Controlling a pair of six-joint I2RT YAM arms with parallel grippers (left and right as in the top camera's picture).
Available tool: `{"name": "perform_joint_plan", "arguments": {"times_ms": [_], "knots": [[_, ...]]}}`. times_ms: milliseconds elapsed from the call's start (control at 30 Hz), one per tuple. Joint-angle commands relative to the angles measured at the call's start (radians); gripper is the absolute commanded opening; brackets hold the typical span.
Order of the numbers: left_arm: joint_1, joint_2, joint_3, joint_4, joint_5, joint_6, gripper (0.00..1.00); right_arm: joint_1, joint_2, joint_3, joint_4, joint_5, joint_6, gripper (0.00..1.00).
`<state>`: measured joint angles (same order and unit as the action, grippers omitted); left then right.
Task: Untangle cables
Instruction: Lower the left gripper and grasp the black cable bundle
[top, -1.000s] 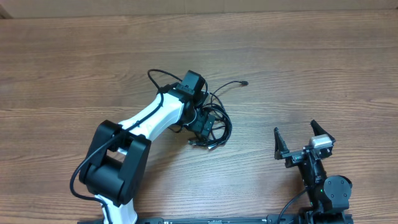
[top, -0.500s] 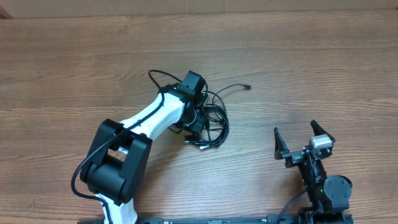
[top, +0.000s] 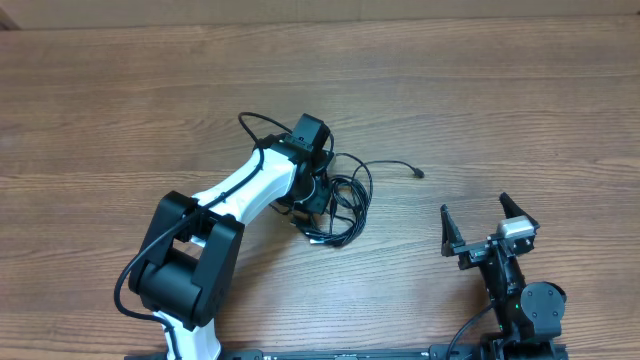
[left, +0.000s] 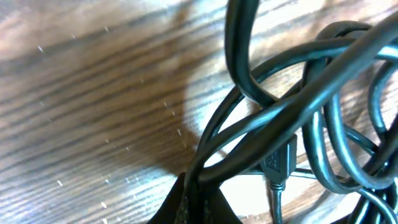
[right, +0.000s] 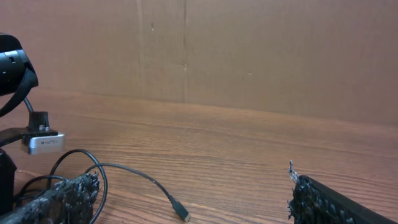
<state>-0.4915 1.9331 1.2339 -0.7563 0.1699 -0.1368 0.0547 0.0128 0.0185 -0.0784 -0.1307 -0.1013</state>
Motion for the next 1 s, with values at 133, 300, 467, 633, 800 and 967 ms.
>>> {"name": "perform_joint_plan", "arguments": {"times_ms": [133, 300, 467, 633, 800, 967], "knots": [[-0.009, -0.044, 0.046, -0.006, 0.067, 0.002, 0.04, 0.006, -0.010, -0.011, 0.005, 0.002, -0.001, 1.00], [-0.009, -0.149, 0.046, -0.026, 0.067, 0.002, 0.04, 0.006, -0.010, -0.011, 0.005, 0.002, -0.001, 1.00], [-0.009, -0.265, 0.046, -0.050, 0.067, 0.002, 0.04, 0.006, -0.010, -0.011, 0.005, 0.002, -0.001, 1.00], [-0.009, -0.378, 0.046, -0.095, 0.072, 0.002, 0.04, 0.006, -0.010, -0.011, 0.005, 0.002, -0.001, 1.00], [-0.009, -0.454, 0.046, -0.135, 0.171, 0.043, 0.04, 0.006, -0.010, -0.011, 0.005, 0.002, -0.001, 1.00], [-0.009, -0.496, 0.046, -0.171, 0.201, 0.119, 0.04, 0.006, -0.010, -0.011, 0.005, 0.002, -0.001, 1.00]]}}
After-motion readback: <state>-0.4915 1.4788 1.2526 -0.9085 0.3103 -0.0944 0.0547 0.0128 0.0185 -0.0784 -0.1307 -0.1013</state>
